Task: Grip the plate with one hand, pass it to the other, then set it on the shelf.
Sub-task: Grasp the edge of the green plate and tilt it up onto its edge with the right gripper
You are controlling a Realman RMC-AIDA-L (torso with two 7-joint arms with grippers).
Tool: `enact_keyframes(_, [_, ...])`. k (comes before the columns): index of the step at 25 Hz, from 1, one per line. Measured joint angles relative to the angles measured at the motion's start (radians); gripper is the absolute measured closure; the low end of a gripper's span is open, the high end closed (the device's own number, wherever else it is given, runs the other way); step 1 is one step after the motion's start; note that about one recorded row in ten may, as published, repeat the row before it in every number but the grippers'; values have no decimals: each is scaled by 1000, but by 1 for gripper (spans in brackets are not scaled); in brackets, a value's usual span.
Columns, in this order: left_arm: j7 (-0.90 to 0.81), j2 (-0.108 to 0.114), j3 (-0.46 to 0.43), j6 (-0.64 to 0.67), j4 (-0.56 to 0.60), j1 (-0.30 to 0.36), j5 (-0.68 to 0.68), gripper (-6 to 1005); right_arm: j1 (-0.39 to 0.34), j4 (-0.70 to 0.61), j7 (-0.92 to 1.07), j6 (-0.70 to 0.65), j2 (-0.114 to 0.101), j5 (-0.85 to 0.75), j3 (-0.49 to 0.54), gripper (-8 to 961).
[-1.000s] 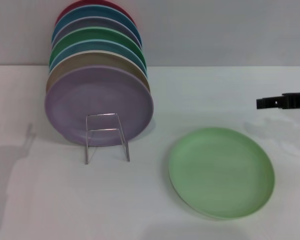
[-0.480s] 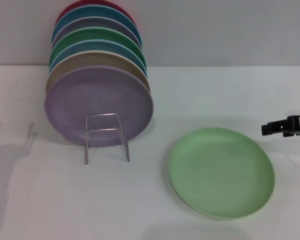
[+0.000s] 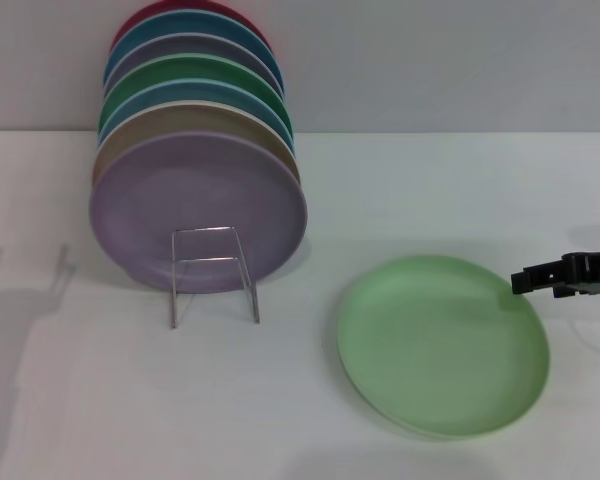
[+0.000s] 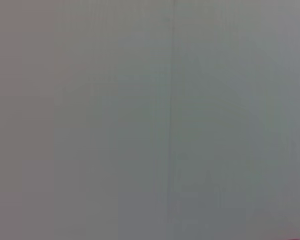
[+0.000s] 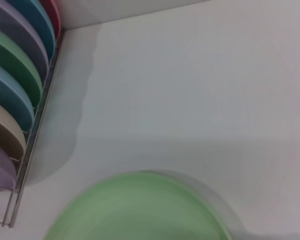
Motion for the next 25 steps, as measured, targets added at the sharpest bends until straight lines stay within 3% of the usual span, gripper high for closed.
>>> enact_keyframes(25, [0,3,0,9,4,7,4,188,39,-122,-15,-3,-2,-50,-3,279])
